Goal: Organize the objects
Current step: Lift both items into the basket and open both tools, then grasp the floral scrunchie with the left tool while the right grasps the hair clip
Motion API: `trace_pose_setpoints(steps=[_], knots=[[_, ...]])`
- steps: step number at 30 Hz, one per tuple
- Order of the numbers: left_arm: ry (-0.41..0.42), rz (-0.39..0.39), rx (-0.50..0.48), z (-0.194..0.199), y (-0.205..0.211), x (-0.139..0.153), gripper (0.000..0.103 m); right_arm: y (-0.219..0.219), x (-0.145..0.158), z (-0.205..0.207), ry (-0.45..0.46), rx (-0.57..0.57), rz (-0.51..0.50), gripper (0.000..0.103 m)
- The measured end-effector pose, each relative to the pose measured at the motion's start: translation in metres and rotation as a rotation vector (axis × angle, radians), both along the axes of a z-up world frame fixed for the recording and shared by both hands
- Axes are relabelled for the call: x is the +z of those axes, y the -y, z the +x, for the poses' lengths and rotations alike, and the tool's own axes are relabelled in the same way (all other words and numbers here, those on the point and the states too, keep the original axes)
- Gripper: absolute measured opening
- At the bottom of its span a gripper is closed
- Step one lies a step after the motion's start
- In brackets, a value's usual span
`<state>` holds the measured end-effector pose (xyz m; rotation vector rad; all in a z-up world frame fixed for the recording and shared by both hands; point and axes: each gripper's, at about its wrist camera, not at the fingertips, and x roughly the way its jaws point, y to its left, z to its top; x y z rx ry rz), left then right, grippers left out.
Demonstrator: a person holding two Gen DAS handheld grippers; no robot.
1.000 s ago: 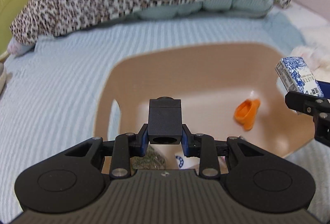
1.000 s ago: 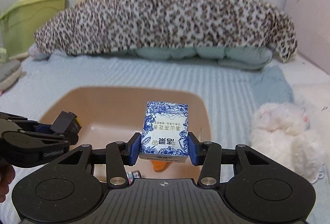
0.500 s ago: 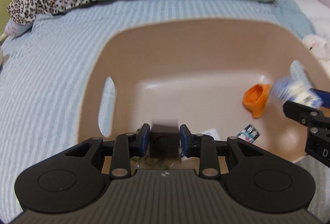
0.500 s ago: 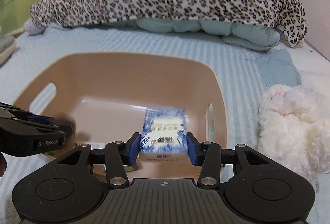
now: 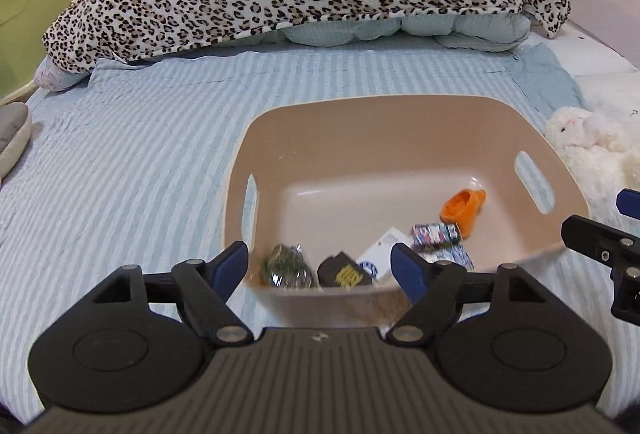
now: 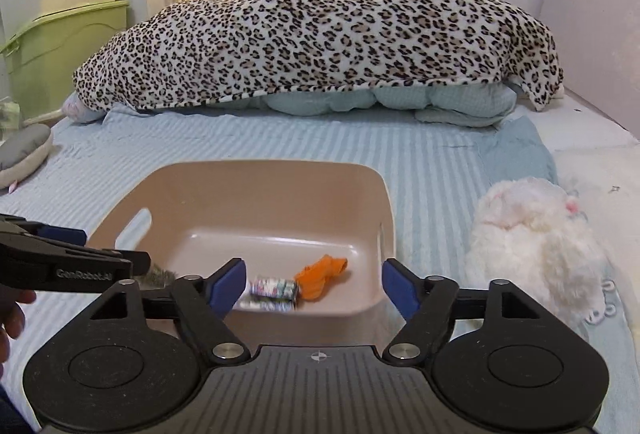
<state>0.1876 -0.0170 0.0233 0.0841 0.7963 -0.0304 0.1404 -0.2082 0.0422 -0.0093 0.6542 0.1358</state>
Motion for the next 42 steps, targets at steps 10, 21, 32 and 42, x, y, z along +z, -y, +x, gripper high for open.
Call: trace_pose_setpoints(steps=[10, 21, 32, 42], knots=[[-0.038, 0.048, 0.012, -0.038, 0.006, -0.038, 0.082, -0.005, -0.042, -0.026, -0.103, 0.014, -0.024, 0.079], [-0.127, 0.013, 0.007, -0.02, 0.015, -0.098, 0.082, -0.014, -0.085, -0.026, -0.207, 0.025, -0.077, 0.079], [-0.144, -0.039, -0.104, -0.014, 0.016, -0.113, 0.02, -0.017, -0.104, -0.018, -0.254, 0.012, -0.098, 0.081], [-0.132, 0.049, -0.079, -0.023, 0.014, -0.098, 0.006, -0.032, -0.11, -0.015, -0.272, 0.047, -0.105, 0.082]])
